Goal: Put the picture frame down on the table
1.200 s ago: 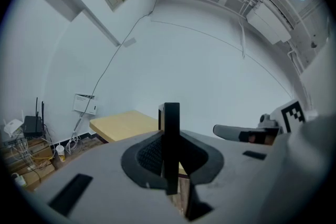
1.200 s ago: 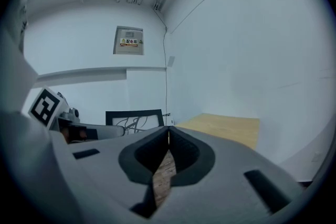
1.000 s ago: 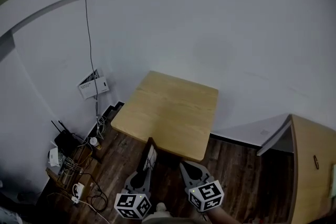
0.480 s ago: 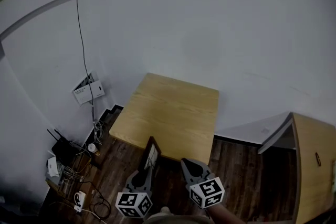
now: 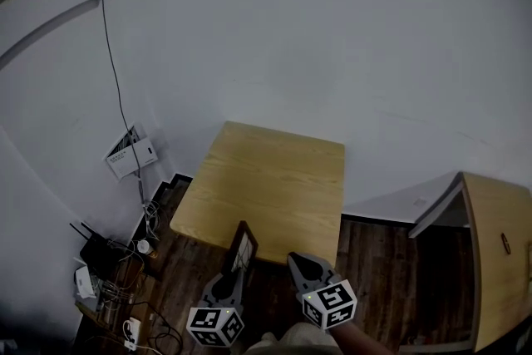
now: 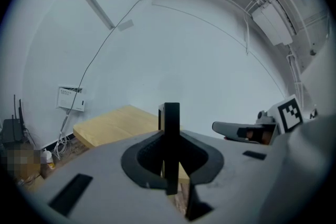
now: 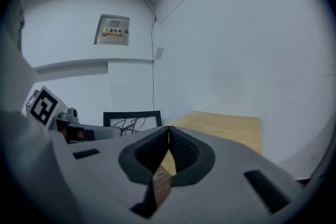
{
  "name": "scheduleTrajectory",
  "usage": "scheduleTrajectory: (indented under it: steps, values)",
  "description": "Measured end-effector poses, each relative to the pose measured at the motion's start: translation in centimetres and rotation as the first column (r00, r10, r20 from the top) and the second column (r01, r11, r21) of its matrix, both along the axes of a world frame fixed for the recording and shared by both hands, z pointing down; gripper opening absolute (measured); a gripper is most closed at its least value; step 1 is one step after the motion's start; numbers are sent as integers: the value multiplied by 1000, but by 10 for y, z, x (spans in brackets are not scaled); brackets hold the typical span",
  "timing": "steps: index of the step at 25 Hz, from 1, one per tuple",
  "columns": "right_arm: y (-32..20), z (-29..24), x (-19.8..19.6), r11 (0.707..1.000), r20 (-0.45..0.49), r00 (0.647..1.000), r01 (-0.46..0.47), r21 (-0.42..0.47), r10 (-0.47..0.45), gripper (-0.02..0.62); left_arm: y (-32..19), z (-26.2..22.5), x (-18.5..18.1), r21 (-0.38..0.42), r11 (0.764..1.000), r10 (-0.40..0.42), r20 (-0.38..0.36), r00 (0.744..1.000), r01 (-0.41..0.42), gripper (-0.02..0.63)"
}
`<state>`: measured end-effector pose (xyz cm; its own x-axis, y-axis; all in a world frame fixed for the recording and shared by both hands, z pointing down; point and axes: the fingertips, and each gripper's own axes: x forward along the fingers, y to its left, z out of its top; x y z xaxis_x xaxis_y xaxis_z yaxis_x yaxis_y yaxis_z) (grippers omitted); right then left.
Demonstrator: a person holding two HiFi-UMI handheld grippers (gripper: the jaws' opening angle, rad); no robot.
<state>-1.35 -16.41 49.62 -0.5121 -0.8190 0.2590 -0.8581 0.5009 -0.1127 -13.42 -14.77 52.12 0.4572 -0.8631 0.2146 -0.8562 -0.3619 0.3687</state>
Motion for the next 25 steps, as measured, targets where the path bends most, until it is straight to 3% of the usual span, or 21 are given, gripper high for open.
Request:
scheduleTrajectory:
  steps: [16, 25]
  values:
    - [-82, 6, 22, 999, 11, 1000, 29, -21, -29, 0, -84, 40, 26, -107, 994, 15, -20, 1000, -17, 40]
    - [-138, 9, 32, 996, 8, 997, 78, -35, -78, 0, -133, 62, 41, -191, 981, -38, -73, 997, 23, 40]
